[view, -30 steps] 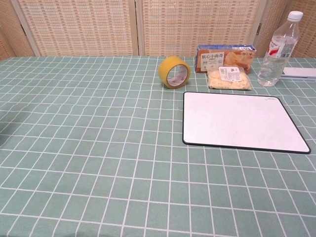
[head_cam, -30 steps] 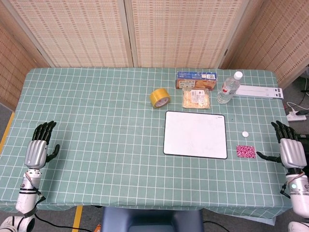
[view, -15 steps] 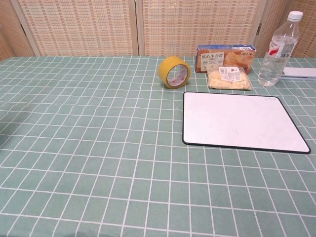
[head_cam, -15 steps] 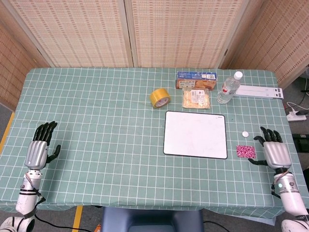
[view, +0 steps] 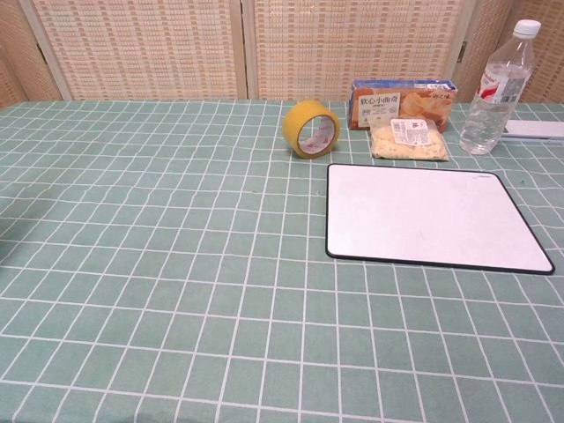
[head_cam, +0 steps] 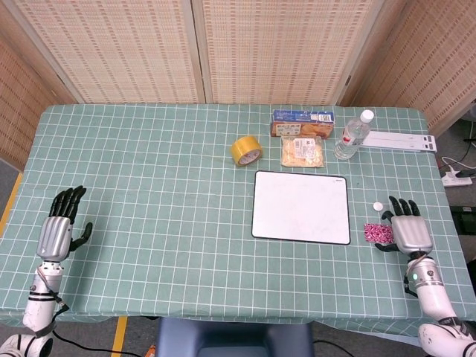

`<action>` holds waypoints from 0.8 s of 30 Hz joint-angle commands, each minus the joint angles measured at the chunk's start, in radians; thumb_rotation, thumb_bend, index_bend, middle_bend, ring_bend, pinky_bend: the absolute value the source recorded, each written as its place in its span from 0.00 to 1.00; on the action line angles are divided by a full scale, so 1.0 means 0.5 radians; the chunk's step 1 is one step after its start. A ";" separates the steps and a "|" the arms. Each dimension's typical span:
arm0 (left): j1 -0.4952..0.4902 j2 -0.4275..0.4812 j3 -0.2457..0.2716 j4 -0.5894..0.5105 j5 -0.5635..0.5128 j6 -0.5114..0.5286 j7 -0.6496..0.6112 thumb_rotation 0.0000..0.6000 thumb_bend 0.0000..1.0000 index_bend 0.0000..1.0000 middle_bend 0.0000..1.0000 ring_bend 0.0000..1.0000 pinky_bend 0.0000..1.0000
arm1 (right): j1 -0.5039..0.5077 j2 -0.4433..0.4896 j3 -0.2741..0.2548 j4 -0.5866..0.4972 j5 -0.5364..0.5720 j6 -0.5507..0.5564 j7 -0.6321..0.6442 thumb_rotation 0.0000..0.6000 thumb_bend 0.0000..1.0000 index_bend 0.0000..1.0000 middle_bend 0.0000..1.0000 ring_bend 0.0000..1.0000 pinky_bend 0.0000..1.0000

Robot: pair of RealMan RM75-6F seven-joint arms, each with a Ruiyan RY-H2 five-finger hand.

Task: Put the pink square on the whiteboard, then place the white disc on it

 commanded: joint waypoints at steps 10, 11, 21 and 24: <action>-0.002 0.002 0.003 -0.003 -0.003 -0.019 0.013 1.00 0.39 0.07 0.05 0.00 0.00 | 0.049 -0.022 0.002 0.052 0.101 -0.109 -0.099 0.74 0.11 0.35 0.00 0.00 0.00; -0.002 0.002 0.004 -0.001 -0.001 -0.019 0.015 1.00 0.39 0.07 0.05 0.00 0.00 | 0.052 -0.021 0.002 0.052 0.109 -0.116 -0.106 0.74 0.11 0.35 0.00 0.00 0.00; -0.004 -0.010 0.008 0.021 -0.002 -0.031 0.019 1.00 0.39 0.07 0.05 0.00 0.00 | 0.087 -0.021 -0.014 0.091 0.148 -0.201 -0.132 0.75 0.11 0.33 0.00 0.00 0.00; -0.004 -0.015 0.009 0.032 -0.001 -0.030 0.012 1.00 0.39 0.07 0.05 0.00 0.00 | 0.098 -0.031 -0.016 0.108 0.147 -0.219 -0.117 0.75 0.11 0.33 0.00 0.00 0.00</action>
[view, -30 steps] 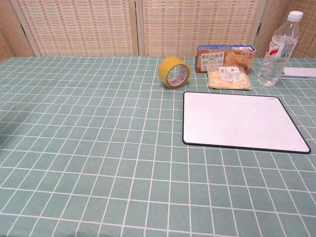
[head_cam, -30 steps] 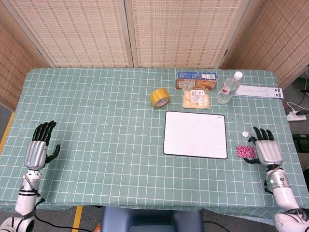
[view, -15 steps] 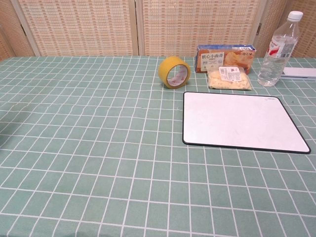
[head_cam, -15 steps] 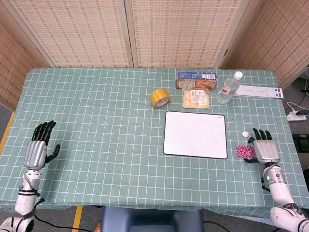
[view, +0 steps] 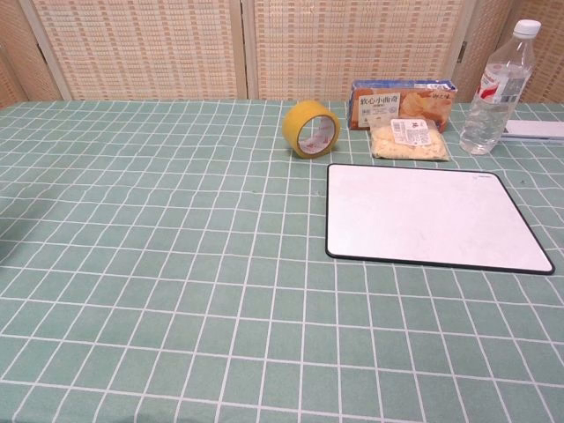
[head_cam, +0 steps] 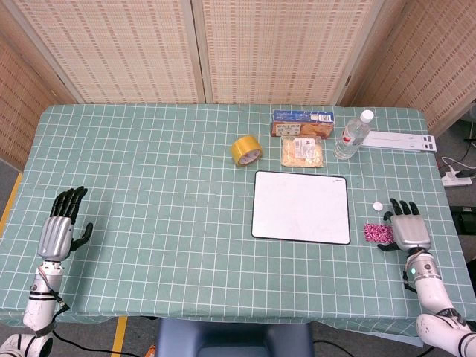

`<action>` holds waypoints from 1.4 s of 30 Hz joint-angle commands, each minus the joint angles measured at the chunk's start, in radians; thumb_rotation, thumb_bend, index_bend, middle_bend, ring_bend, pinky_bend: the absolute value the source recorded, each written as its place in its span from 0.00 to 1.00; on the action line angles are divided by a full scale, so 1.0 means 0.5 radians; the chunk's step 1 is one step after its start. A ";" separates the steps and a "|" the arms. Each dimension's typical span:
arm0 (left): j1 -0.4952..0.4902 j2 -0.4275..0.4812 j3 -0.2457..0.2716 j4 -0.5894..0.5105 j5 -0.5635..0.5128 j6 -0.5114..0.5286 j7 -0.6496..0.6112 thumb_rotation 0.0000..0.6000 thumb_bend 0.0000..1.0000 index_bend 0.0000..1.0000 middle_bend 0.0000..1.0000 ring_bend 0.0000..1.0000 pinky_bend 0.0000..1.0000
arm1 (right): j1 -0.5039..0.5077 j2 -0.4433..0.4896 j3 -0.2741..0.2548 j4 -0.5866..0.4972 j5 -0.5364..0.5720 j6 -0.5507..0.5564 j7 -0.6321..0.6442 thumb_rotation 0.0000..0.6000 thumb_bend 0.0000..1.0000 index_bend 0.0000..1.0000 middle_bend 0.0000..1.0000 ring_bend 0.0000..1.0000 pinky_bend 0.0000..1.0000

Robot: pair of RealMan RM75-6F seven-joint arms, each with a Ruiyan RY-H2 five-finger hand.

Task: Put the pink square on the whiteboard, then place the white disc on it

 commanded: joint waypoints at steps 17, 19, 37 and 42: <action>-0.006 -0.016 0.000 0.033 -0.005 -0.019 -0.007 1.00 0.39 0.07 0.05 0.00 0.00 | 0.049 -0.076 -0.013 0.146 0.014 -0.105 0.064 0.75 0.11 0.39 0.00 0.00 0.00; -0.007 -0.018 0.002 0.039 -0.005 -0.022 -0.004 1.00 0.39 0.07 0.05 0.00 0.00 | 0.052 -0.078 -0.012 0.155 0.016 -0.114 0.075 0.75 0.11 0.40 0.00 0.00 0.00; -0.007 -0.026 0.008 0.058 -0.005 -0.035 -0.009 1.00 0.39 0.07 0.05 0.00 0.00 | 0.057 -0.068 -0.008 0.160 -0.018 -0.105 0.164 0.81 0.15 0.48 0.00 0.00 0.00; -0.009 -0.027 0.009 0.064 -0.005 -0.041 -0.010 1.00 0.39 0.07 0.05 0.00 0.00 | 0.036 0.004 0.001 0.055 -0.074 -0.025 0.229 0.82 0.17 0.49 0.00 0.00 0.00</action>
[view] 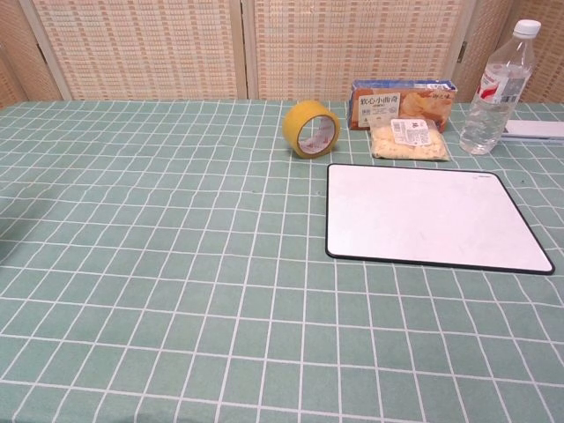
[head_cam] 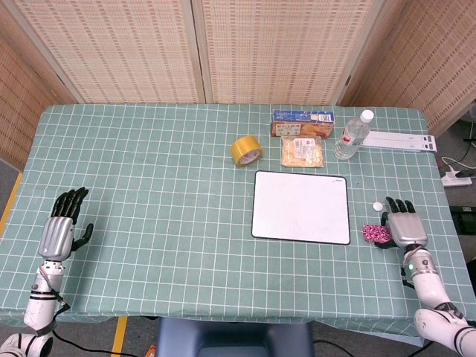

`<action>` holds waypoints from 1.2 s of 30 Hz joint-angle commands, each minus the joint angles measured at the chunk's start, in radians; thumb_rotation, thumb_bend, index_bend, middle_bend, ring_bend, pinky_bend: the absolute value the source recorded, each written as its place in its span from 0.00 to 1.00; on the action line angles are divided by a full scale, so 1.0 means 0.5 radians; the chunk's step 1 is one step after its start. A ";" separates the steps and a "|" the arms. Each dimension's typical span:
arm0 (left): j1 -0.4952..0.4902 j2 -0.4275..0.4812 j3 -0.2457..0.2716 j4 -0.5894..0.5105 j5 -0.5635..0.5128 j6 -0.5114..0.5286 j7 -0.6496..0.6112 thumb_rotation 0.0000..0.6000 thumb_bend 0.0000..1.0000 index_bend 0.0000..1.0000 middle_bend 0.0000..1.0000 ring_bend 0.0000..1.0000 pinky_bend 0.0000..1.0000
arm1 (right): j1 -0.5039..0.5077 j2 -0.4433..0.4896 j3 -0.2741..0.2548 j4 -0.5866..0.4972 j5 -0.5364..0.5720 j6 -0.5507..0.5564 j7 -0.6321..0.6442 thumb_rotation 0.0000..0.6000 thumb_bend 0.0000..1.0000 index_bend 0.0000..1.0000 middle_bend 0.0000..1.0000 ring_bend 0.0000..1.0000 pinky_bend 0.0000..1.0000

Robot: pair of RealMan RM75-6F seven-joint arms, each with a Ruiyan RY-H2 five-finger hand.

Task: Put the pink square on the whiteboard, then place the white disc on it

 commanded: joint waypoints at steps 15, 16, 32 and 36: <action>0.009 0.025 -0.042 -0.009 -0.041 0.010 -0.057 1.00 0.39 0.07 0.05 0.00 0.00 | 0.237 0.134 0.239 -0.417 0.049 0.041 -0.040 0.82 0.17 0.49 0.00 0.00 0.00; 0.010 0.027 -0.046 -0.009 -0.046 0.008 -0.063 1.00 0.39 0.07 0.05 0.00 0.00 | 0.270 0.110 0.254 -0.417 0.074 0.018 -0.063 0.82 0.17 0.49 0.00 0.00 0.00; 0.016 0.074 -0.093 -0.019 -0.091 -0.008 -0.198 1.00 0.39 0.07 0.05 0.00 0.00 | 0.668 -0.306 0.333 -0.156 0.596 -0.222 -0.416 0.82 0.17 0.49 0.00 0.00 0.00; 0.016 0.076 -0.092 -0.019 -0.090 -0.010 -0.205 1.00 0.39 0.07 0.05 0.00 0.00 | 0.698 -0.342 0.326 -0.112 0.651 -0.230 -0.430 0.82 0.17 0.47 0.00 0.00 0.00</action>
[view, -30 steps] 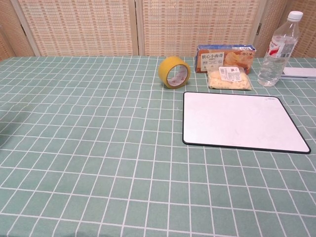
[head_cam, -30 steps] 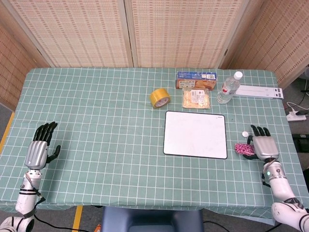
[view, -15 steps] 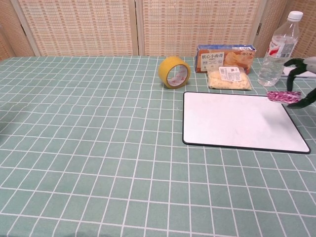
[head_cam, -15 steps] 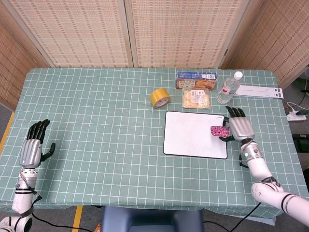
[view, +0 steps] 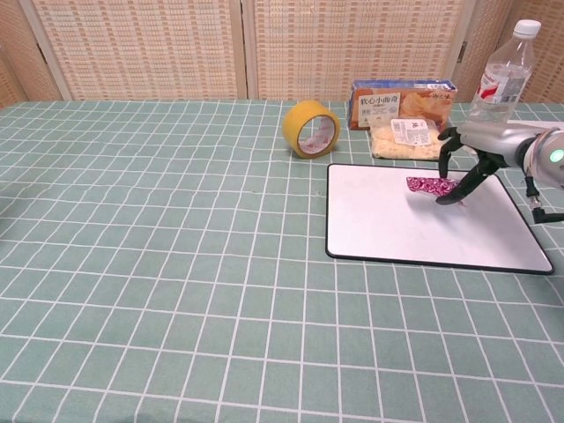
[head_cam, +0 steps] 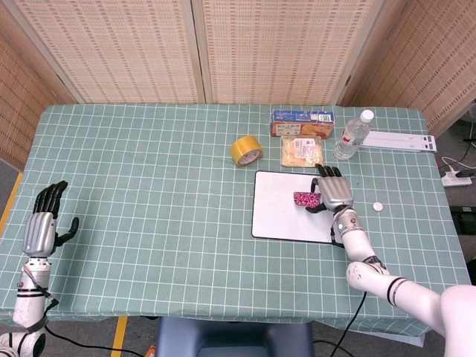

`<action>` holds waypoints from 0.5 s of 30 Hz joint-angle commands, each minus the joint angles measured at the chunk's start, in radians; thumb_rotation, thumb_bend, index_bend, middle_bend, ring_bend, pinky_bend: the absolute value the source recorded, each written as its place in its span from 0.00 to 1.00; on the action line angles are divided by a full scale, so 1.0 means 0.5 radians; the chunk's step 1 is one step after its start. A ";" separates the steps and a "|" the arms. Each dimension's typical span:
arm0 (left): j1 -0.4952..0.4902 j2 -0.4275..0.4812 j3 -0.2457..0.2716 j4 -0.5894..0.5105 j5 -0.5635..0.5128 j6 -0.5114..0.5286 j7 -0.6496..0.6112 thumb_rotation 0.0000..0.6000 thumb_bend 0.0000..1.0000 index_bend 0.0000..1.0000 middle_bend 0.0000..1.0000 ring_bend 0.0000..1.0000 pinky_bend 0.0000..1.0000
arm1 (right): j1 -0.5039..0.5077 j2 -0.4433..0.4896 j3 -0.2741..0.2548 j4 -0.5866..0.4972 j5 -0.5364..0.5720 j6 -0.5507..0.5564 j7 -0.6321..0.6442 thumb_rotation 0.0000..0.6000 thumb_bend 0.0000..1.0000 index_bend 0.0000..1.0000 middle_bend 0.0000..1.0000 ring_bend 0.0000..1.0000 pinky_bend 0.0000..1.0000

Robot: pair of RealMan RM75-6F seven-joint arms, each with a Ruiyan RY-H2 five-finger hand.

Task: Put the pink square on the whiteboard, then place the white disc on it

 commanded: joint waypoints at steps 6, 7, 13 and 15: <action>-0.003 -0.004 0.006 0.001 0.006 -0.005 0.013 1.00 0.39 0.07 0.05 0.00 0.00 | 0.026 -0.038 -0.012 0.046 0.070 0.025 -0.029 0.82 0.01 0.28 0.00 0.00 0.00; -0.002 -0.006 0.009 0.005 0.008 -0.006 0.015 1.00 0.39 0.07 0.05 0.00 0.00 | 0.025 -0.031 -0.011 0.034 0.072 0.032 -0.024 0.82 0.00 0.23 0.00 0.00 0.00; -0.003 -0.012 0.013 0.015 0.013 -0.001 0.019 1.00 0.39 0.07 0.05 0.00 0.00 | 0.000 0.037 -0.031 -0.049 0.084 0.072 -0.014 0.80 0.00 0.05 0.00 0.00 0.00; -0.004 -0.013 0.014 0.014 0.015 0.000 0.023 1.00 0.39 0.07 0.05 0.00 0.00 | -0.017 0.069 -0.039 -0.085 0.091 0.096 -0.012 0.80 0.00 0.07 0.00 0.00 0.00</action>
